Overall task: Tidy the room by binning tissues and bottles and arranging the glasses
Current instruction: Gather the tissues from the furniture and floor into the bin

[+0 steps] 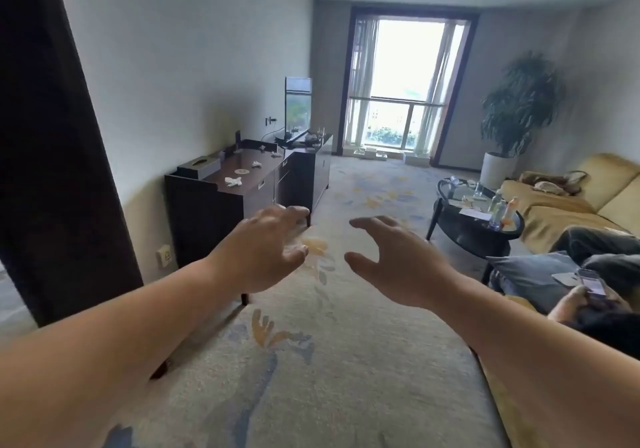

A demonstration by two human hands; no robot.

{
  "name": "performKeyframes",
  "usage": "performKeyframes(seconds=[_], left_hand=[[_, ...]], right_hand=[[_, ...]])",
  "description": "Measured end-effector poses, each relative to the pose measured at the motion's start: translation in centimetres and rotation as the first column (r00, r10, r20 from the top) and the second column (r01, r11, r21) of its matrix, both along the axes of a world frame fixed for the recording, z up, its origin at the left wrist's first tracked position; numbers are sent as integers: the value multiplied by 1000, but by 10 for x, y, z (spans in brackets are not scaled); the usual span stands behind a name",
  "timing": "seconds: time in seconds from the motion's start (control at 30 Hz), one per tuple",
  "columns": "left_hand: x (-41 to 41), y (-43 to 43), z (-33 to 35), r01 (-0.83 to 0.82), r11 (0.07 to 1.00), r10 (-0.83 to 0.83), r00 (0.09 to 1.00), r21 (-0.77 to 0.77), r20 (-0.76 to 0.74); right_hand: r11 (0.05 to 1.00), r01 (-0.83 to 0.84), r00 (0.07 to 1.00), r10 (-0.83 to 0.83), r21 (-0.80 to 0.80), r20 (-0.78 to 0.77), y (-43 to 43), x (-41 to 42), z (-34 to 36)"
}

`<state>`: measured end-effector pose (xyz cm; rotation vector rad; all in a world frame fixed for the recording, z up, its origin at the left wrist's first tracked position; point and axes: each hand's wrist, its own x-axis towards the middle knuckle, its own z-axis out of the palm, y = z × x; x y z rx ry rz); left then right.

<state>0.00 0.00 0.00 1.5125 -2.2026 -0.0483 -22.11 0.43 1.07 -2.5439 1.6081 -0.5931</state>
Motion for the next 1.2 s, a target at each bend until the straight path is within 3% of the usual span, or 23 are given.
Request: performKeyframes(seconds=[0.5, 0.9, 1.2], left_hand=[[-21, -244, -19, -106, 987, 112, 993, 118, -41], [38, -414, -21, -19, 995, 22, 999, 99, -24], [56, -533, -34, -17, 993, 23, 999, 116, -46]], right_hand=[[993, -10, 1000, 7, 114, 26, -261, -22, -18], [997, 59, 998, -60, 53, 19, -417, 46, -12], [994, 53, 998, -55, 100, 18, -533, 64, -27]])
